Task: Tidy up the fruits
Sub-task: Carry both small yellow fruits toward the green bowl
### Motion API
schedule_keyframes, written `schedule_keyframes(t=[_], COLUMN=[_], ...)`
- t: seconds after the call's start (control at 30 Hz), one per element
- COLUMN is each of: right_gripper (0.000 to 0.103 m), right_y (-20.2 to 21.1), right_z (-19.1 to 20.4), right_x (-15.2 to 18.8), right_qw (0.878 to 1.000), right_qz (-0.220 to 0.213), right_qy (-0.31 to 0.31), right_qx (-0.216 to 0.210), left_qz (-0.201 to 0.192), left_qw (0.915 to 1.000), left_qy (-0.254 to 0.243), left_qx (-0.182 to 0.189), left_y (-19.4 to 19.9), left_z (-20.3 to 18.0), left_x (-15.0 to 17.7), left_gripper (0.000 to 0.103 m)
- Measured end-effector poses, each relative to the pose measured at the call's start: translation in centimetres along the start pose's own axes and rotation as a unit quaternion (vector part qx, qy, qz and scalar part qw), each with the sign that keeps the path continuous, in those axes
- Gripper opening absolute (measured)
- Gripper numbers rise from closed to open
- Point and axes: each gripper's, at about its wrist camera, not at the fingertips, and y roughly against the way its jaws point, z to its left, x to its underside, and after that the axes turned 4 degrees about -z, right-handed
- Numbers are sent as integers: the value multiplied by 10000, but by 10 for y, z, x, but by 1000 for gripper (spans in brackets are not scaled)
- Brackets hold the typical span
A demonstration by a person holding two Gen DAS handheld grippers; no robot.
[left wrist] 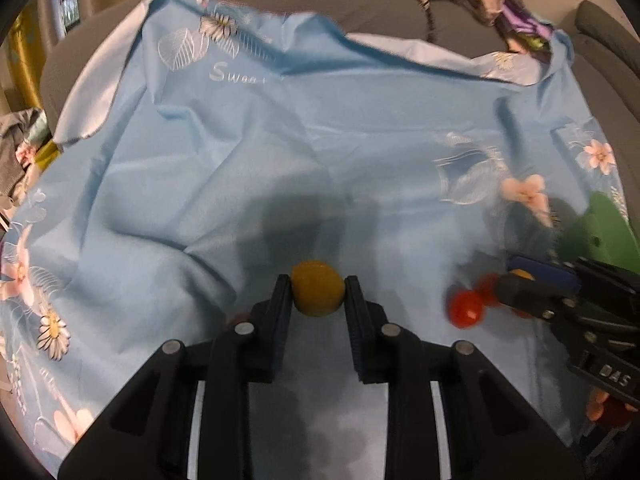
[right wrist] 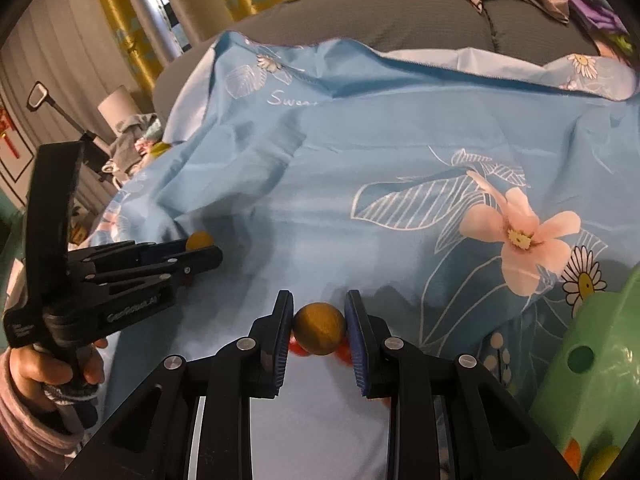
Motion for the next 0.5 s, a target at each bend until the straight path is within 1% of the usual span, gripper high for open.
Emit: schedule_keyframes(t=[0.07, 0.13, 0.37, 0.5], right_gripper=[29, 29, 29, 29], right_y=[8, 16, 51, 73], right_z=[6, 11, 30, 36], right_x=[3, 8, 28, 38], right_qw=[10000, 9999, 9994, 9991], right_qz=[-46, -61, -79, -160], right_qy=[20, 49, 172, 206], right_qx=[-73, -146, -285, -320], left_qz=[-109, -194, -310, -452], left_qw=[9999, 9998, 9995, 9987], left_qy=[19, 37, 95, 30], left_qx=[44, 4, -50, -235], left_y=[16, 29, 71, 92], left_z=[-5, -8, -25, -38], left_x=[4, 9, 32, 47], left_gripper=[26, 26, 26, 26])
